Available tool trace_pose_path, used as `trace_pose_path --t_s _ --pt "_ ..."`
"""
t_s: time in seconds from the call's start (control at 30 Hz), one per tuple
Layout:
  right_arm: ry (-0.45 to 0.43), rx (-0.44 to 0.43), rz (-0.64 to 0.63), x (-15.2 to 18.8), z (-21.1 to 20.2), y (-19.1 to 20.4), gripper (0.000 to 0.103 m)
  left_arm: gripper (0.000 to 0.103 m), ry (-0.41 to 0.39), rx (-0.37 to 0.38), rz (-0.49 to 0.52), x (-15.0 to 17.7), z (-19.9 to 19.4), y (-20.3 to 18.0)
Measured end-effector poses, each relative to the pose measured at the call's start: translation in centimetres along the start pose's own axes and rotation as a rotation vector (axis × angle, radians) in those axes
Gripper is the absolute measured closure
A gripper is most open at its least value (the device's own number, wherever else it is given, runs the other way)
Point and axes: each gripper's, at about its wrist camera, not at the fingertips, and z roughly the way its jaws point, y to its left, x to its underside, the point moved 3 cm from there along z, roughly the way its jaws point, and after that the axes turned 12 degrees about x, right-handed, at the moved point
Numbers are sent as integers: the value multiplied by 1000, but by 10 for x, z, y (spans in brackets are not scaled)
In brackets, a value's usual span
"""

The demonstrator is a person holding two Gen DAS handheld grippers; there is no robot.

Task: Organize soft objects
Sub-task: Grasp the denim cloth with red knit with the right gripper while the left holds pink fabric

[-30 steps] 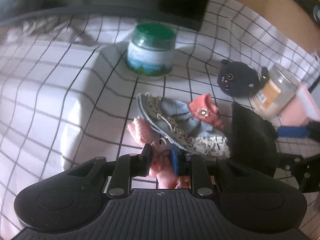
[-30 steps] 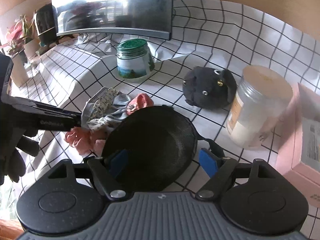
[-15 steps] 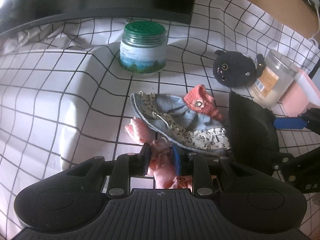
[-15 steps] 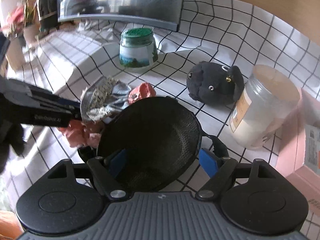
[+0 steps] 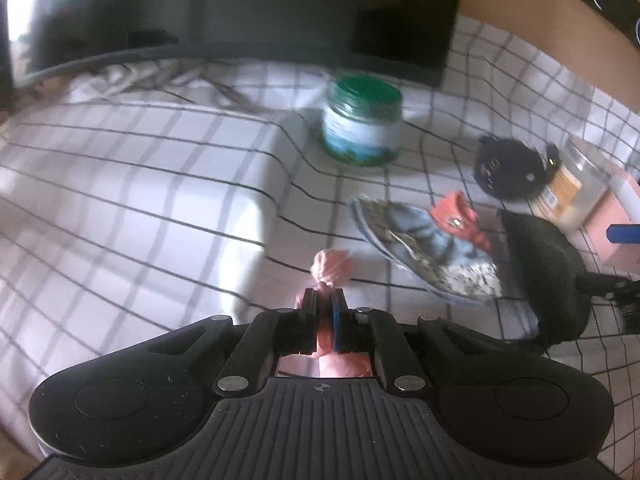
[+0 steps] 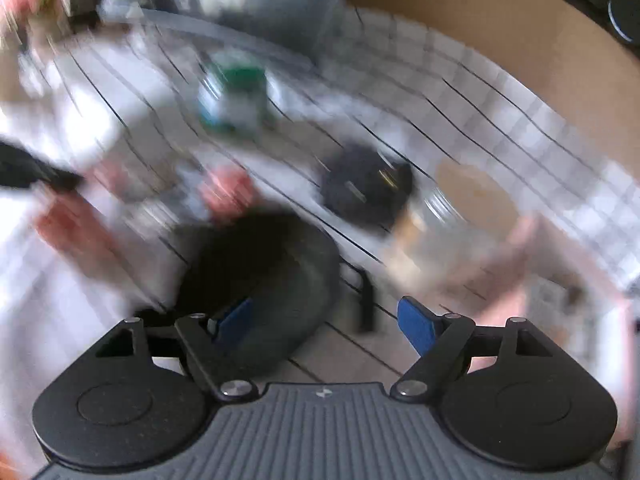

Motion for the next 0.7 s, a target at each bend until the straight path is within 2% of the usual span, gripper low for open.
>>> trace_pose_path --t_s 0.1,0.17,0.23,0.3,0.47,0.6,0.7 --pt "-52 -174 77 -27 -16 19 19 94 -36 -1 36 -3 -9 9" --pt "-53 -210 110 -40 -11 40 18 94 -63 37 68 -5 -12 17" --pt "-33 -156 111 -49 3 66 18 94 -63 66 70 -9 -11 30" --pt "3 -142 115 -51 18 84 18 94 -71 124 75 -18 -14 43" --pt "28 -35 29 -55 42 127 18 94 -89 215 58 -42 -20 62" --pt "26 -37 77 -57 42 127 18 94 -111 275 100 -61 -20 58" --pt "-23 -53 185 -61 27 106 18 94 -116 332 108 -74 -15 46"
